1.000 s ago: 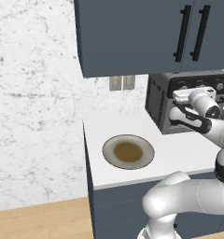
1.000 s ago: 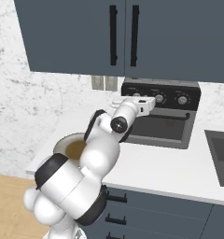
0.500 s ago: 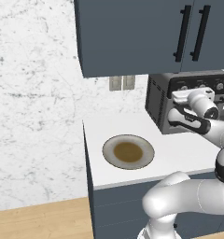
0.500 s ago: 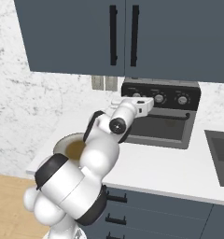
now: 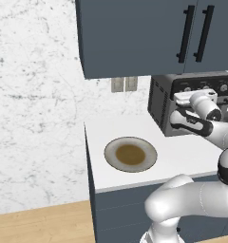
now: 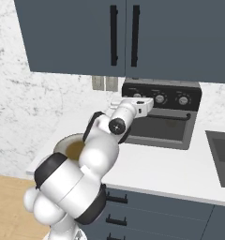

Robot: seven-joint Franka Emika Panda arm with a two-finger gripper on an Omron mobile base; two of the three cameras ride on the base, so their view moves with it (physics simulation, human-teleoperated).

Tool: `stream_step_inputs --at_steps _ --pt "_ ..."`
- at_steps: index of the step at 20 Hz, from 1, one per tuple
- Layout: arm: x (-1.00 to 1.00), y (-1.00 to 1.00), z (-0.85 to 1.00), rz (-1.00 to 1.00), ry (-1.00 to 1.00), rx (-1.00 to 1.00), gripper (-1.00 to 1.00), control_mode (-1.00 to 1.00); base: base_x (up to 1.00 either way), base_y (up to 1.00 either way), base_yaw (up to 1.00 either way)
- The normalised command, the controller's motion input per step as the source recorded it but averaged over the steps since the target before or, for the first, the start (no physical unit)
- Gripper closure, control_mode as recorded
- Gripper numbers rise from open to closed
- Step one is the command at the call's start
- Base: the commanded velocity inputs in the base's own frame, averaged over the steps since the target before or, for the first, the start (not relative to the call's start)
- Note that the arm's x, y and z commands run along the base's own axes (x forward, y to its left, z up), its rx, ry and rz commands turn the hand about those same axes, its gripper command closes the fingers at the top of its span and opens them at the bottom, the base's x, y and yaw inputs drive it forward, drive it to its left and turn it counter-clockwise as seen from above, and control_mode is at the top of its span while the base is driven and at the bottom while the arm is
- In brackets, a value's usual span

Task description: Pick up the kebab skewer and baguette bread, and place them inside the toaster oven. Close the toaster oven door and start by setting the timer.

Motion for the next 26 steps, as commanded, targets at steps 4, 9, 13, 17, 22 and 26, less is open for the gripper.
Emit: stream_step_inputs --at_steps 4,9,13,17,22,26 --pt "0.0 0.0 0.0 0.0 0.0 0.0 -1.0 -1.0 0.0 0.0 0.0" --pt "0.0 0.0 0.0 0.0 0.0 0.0 -1.0 -1.0 0.0 0.0 0.0" --pt "0.0 0.0 0.0 0.0 0.0 0.0 1.0 -1.0 0.0 0.0 0.0" --pt "0.0 -0.07 0.0 0.0 0.0 0.0 1.0 -1.0 0.0 0.0 0.0" --pt "0.0 -0.07 0.0 0.0 0.0 0.0 1.0 -1.0 0.0 0.0 0.0" --pt "0.0 -0.03 0.0 0.0 0.0 0.0 1.0 -1.0 0.0 0.0 0.0"
